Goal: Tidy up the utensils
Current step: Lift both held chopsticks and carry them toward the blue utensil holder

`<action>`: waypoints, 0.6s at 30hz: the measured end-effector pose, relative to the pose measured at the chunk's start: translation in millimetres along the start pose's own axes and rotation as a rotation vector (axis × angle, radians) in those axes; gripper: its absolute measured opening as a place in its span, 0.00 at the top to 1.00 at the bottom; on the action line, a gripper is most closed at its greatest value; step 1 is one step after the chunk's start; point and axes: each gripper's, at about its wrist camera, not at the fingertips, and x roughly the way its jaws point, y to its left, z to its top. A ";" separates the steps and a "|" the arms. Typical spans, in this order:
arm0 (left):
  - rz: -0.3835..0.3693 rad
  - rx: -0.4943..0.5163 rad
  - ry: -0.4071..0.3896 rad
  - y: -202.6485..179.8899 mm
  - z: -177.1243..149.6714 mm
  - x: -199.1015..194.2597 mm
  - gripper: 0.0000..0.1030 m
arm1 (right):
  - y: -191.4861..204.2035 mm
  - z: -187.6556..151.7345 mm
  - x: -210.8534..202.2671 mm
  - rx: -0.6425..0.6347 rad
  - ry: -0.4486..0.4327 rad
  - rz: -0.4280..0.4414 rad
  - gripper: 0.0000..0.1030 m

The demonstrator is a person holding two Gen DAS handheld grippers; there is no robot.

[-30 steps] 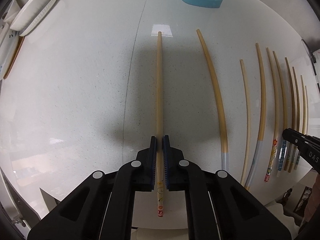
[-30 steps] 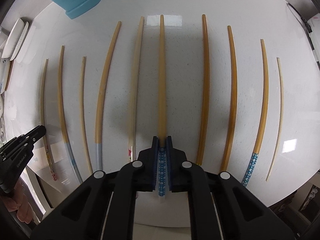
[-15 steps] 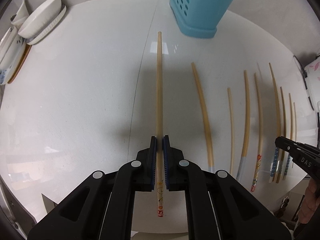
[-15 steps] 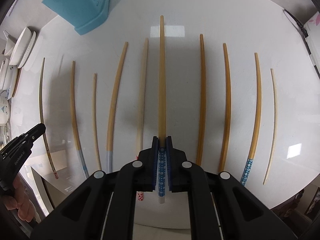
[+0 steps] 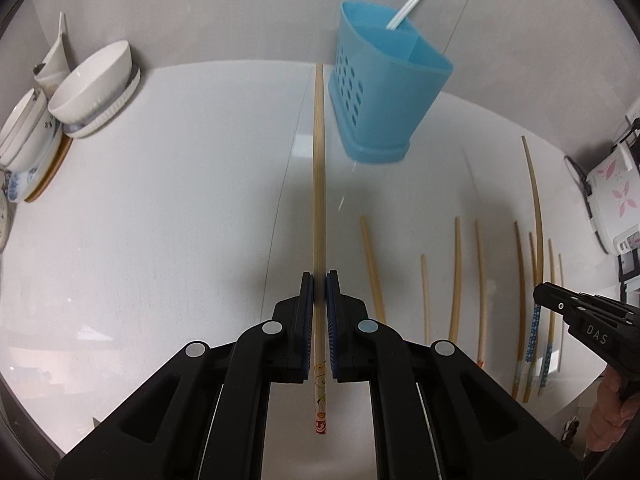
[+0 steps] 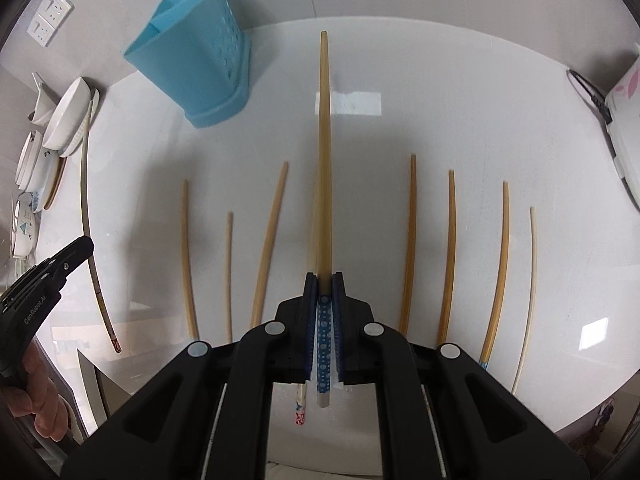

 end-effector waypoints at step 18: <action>-0.058 0.017 -0.262 -19.4 76.2 -33.2 0.94 | 6.5 77.9 -40.8 -0.016 -0.209 0.067 0.93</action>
